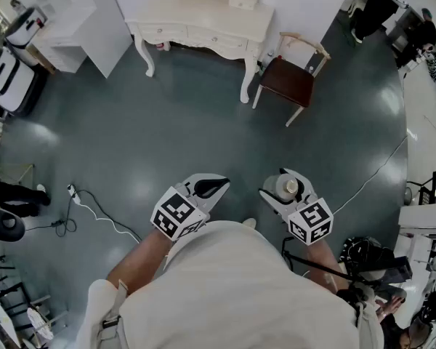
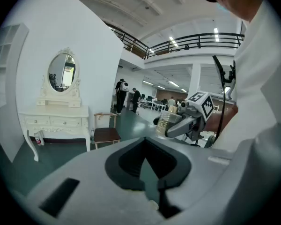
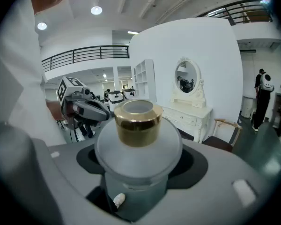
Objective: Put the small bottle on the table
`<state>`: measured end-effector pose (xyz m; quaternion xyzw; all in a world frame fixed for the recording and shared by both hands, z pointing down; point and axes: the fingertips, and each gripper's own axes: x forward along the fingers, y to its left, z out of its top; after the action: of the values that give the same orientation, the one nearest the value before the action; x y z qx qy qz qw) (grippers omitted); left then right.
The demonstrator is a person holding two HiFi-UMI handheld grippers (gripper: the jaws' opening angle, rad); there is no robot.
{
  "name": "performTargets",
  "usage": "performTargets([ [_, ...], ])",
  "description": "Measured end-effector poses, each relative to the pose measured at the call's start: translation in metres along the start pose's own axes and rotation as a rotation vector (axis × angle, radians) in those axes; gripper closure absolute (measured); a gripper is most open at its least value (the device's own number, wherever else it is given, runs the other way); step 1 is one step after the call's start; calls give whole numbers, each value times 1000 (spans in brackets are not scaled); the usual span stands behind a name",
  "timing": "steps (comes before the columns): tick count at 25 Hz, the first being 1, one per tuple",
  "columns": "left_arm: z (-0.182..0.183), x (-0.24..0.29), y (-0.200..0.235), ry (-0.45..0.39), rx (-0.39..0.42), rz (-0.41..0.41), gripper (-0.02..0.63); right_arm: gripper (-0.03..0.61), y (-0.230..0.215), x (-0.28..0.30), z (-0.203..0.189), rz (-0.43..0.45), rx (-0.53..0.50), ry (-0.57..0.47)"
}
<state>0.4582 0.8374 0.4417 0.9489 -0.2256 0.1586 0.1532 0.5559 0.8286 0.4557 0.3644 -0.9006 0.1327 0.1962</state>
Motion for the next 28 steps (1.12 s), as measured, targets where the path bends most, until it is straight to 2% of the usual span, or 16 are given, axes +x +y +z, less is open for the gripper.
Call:
performTargets([
  [8, -28, -79, 60, -33, -25, 47, 611, 241, 56, 80, 24, 33, -28, 21],
  [13, -53, -128, 96, -44, -57, 107, 611, 241, 88, 131, 33, 77, -3, 16],
  [17, -66, -151, 123, -51, -81, 167, 611, 241, 102, 166, 45, 125, -25, 32],
  [23, -56, -159, 168, -77, -122, 227, 611, 241, 89, 216, 68, 180, -61, 61],
  [28, -37, -156, 238, -70, -140, 281, 611, 241, 51, 284, 109, 223, -83, 56],
])
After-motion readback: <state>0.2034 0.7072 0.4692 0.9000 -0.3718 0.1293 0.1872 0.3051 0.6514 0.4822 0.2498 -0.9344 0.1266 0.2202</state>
